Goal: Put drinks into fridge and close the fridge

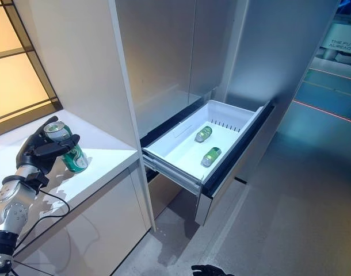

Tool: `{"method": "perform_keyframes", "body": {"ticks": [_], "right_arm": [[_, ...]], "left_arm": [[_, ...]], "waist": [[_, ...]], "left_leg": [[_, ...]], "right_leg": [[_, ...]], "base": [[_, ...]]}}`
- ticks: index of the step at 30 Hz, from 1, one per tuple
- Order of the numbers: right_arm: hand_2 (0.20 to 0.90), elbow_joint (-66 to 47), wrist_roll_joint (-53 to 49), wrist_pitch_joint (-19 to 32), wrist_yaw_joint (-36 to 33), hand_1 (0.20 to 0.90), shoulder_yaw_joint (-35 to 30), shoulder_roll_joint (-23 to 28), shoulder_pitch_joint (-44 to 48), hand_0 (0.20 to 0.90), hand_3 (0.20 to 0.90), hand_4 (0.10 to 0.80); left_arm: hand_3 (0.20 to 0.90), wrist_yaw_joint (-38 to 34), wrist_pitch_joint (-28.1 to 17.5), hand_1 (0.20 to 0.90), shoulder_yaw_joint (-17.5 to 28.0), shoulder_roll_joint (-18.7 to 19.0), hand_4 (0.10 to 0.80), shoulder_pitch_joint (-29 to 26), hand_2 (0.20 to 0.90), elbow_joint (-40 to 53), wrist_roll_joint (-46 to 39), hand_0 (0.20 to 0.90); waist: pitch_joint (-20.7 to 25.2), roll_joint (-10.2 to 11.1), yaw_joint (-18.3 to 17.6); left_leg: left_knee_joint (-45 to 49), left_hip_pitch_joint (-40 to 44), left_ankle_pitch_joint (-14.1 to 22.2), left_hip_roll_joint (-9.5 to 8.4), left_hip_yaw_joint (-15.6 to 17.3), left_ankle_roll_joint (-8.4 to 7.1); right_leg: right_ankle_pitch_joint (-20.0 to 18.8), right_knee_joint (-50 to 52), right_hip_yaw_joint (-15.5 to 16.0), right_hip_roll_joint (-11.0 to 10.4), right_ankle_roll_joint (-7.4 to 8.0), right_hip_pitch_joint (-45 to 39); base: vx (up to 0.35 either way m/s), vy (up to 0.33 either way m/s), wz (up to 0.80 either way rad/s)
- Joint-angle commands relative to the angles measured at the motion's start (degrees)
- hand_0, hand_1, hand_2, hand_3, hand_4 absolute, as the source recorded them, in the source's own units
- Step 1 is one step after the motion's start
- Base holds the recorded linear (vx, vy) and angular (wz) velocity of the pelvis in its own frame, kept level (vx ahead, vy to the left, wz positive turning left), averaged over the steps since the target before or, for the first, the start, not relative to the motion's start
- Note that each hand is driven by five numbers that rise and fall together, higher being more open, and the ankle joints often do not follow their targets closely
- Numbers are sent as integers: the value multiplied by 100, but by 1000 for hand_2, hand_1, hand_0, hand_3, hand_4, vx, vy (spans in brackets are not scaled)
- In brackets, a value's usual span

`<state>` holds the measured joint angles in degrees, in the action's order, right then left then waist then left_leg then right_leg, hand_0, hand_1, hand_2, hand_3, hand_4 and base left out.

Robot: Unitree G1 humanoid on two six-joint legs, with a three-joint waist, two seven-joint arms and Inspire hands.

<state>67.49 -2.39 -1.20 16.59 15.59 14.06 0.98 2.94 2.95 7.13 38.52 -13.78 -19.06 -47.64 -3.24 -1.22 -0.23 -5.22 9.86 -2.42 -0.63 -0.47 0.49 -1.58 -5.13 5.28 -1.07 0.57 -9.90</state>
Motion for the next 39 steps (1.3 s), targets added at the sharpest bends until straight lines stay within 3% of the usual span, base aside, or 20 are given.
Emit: {"method": "perform_keyframes", "body": {"ticks": [1,39], "right_arm": [[900,377,90,-17,70,900,299,119,-169,900,900,800],[900,385,55,-13,75,900,352,132,-136,900,900,800]], "left_arm": [[900,-39,-794,900,396,329,800,-1344,900,363,-188,900],[900,95,-695,900,383,556,800,-1512,900,317,-254,900]], "waist": [[50,-126,-31],[69,-155,-18]], "left_leg": [[96,210,614,-339,56,195],[90,194,598,-334,60,178]], "right_leg": [[537,573,-151,54,190,61],[520,542,-128,45,197,55]], "base": [[0,0,0],[0,0,0]]}}
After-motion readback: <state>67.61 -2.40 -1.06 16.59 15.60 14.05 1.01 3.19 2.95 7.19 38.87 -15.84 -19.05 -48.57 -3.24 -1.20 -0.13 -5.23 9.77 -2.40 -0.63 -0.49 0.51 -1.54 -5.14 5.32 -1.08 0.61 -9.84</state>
